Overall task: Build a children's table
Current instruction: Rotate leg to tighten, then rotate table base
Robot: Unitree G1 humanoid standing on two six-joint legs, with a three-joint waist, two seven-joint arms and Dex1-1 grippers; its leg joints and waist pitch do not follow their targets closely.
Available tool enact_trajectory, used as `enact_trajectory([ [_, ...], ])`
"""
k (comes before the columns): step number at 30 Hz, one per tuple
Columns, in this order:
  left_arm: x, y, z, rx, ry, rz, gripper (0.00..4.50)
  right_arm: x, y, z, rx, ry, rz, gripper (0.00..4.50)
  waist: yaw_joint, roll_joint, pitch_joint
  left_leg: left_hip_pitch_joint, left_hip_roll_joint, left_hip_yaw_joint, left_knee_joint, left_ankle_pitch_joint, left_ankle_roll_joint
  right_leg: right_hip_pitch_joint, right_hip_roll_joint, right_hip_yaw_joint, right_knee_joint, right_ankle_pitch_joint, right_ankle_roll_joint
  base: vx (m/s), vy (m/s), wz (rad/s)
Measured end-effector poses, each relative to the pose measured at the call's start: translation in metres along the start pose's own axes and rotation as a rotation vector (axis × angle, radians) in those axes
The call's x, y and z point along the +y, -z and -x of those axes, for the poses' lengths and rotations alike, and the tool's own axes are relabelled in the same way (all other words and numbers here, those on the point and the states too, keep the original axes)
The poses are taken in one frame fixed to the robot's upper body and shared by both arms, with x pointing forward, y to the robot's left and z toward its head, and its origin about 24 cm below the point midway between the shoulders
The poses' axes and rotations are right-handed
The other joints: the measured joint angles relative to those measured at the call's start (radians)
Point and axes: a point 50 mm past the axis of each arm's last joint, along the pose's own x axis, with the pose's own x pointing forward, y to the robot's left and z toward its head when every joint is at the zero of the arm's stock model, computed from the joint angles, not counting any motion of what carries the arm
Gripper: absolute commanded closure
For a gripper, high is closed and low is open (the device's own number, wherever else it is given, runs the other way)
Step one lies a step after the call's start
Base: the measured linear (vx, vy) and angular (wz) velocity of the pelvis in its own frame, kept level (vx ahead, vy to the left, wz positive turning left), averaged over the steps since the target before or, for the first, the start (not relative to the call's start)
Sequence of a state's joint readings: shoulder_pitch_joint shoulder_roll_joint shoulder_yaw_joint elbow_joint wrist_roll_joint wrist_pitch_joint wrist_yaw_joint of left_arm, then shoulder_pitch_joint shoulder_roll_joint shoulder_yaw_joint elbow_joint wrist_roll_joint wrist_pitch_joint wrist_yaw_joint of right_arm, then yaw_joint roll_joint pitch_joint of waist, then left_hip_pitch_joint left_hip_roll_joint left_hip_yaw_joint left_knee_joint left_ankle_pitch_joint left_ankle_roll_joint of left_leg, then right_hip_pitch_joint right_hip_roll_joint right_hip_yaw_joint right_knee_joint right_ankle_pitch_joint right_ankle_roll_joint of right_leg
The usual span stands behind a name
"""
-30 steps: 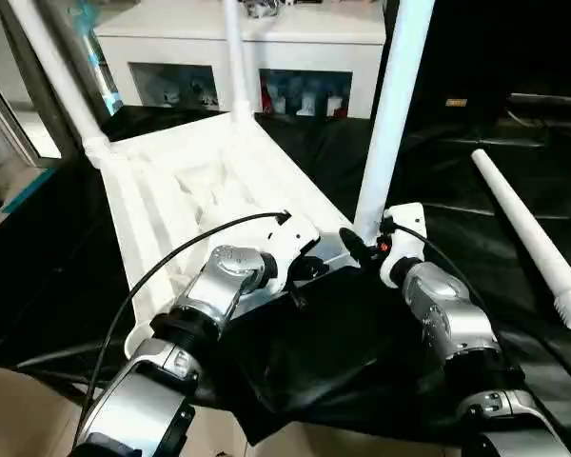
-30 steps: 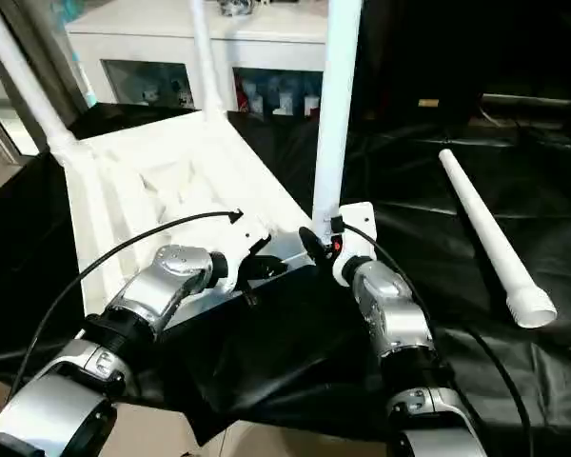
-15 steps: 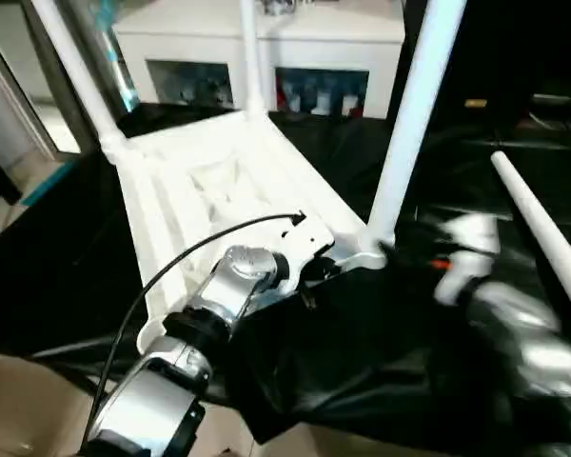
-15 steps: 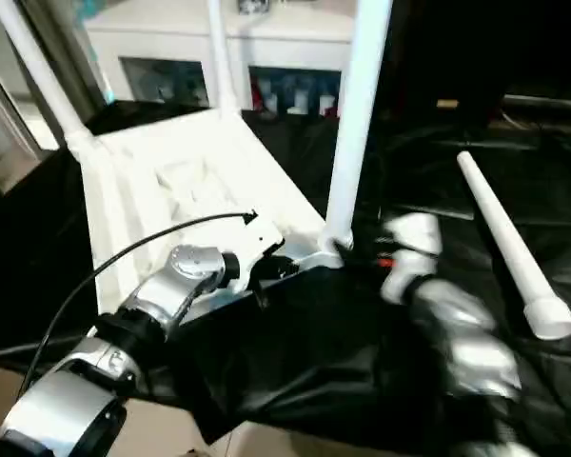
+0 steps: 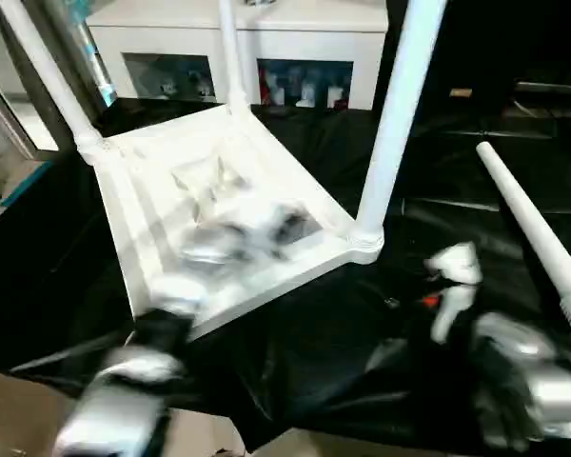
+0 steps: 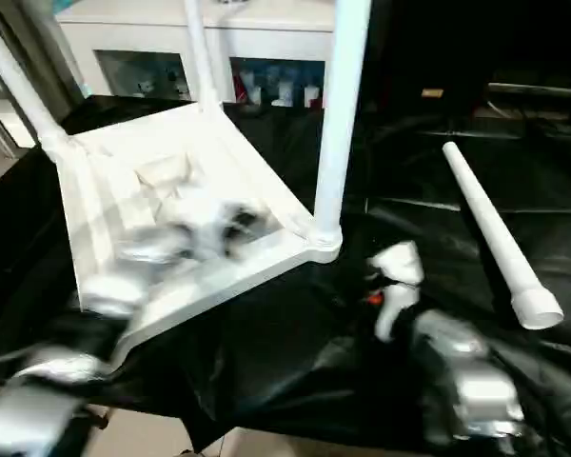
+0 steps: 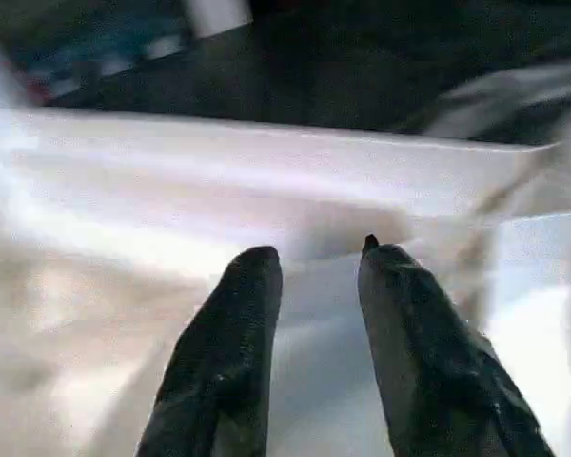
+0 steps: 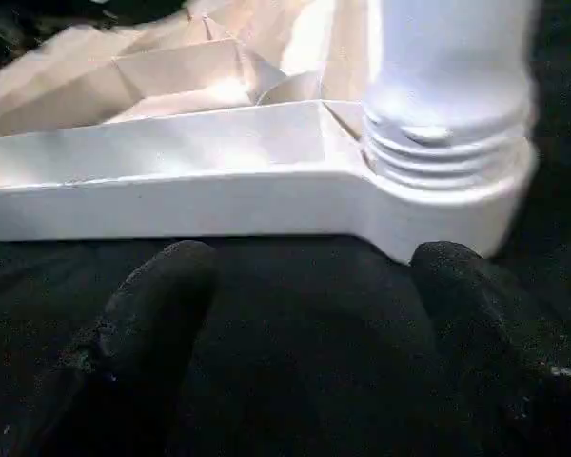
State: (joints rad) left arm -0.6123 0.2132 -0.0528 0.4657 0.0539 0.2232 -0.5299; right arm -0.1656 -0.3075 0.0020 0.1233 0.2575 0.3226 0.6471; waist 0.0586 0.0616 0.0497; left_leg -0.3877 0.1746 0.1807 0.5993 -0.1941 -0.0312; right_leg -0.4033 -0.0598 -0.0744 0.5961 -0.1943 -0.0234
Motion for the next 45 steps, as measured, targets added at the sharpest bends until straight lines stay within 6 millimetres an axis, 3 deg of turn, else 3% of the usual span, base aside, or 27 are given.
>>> enact_trajectory([
  [2,0.017,0.003,0.017,0.023,-0.104,-0.023,2.53,0.003,-0.002,-0.012,-0.005,0.036,-0.005,0.74,0.000,-0.005,0.002,0.000,0.000,0.000,0.001,0.000,0.000,0.000,0.000,0.000,0.001,0.000,-0.001,0.000,0.000,0.00],
  [4,0.034,0.007,0.034,0.069,-0.201,-0.052,2.18,0.004,0.000,-0.018,0.002,0.066,-0.017,0.74,-0.001,-0.007,0.002,0.000,0.000,0.000,0.002,0.000,0.000,0.001,0.000,0.001,0.001,0.001,-0.001,0.000,0.000,0.00],
  [9,0.068,0.023,0.079,0.261,-0.421,-0.111,1.73,0.012,-0.002,-0.040,0.036,0.081,-0.016,1.22,-0.018,-0.008,0.002,0.004,0.000,0.001,0.002,0.000,-0.002,0.001,0.000,0.002,0.005,0.002,-0.002,0.000,0.000,0.00],
  [13,0.075,0.045,0.102,0.405,-0.494,-0.107,1.54,0.022,-0.002,-0.056,0.061,0.065,-0.016,1.56,-0.016,-0.010,0.003,0.004,0.000,0.000,0.002,0.000,-0.004,0.000,0.000,0.002,0.006,0.002,-0.003,0.000,0.000,0.00],
  [15,0.076,0.053,0.109,0.451,-0.504,-0.103,1.97,0.021,-0.002,-0.058,0.067,0.072,-0.013,1.82,-0.015,-0.011,0.003,0.003,0.000,0.000,0.003,0.000,-0.004,0.001,0.000,0.002,0.006,0.002,-0.003,0.000,0.000,0.00],
  [18,0.075,0.059,0.118,0.506,-0.504,-0.089,2.01,0.019,-0.001,-0.059,0.073,0.084,-0.014,2.08,-0.010,-0.017,0.001,0.003,0.000,0.000,0.003,0.000,-0.004,0.001,0.000,0.003,0.006,0.002,-0.003,0.000,0.000,0.00],
  [21,0.069,0.057,0.119,0.539,-0.452,-0.091,2.25,0.017,-0.001,-0.060,0.076,0.097,-0.016,2.25,-0.006,-0.017,0.001,0.004,0.000,0.000,0.004,0.000,-0.005,0.001,0.000,0.003,0.006,0.003,-0.004,0.000,0.000,0.00],
  [28,0.028,0.063,0.108,0.572,-0.091,-0.078,2.84,0.014,0.000,-0.063,0.079,0.109,-0.018,2.93,-0.005,-0.017,0.001,0.006,0.000,0.000,0.004,-0.001,-0.009,0.001,0.000,0.004,0.009,0.004,-0.005,0.000,0.000,0.00],
  [35,0.010,0.060,0.108,0.606,0.143,-0.086,3.61,0.012,-0.001,-0.065,0.087,0.114,-0.007,3.56,-0.007,-0.017,0.001,0.007,0.000,0.000,0.004,0.000,-0.011,0.000,0.000,0.004,0.011,0.004,-0.005,0.000,0.000,0.00],
  [45,-0.023,0.049,0.089,0.501,0.448,-0.042,4.20,0.007,-0.004,-0.066,0.083,0.126,0.003,4.34,-0.005,-0.015,0.001,0.008,-0.001,0.000,0.004,0.001,-0.012,0.001,0.000,0.005,0.013,0.004,-0.005,0.000,0.000,0.00],
])
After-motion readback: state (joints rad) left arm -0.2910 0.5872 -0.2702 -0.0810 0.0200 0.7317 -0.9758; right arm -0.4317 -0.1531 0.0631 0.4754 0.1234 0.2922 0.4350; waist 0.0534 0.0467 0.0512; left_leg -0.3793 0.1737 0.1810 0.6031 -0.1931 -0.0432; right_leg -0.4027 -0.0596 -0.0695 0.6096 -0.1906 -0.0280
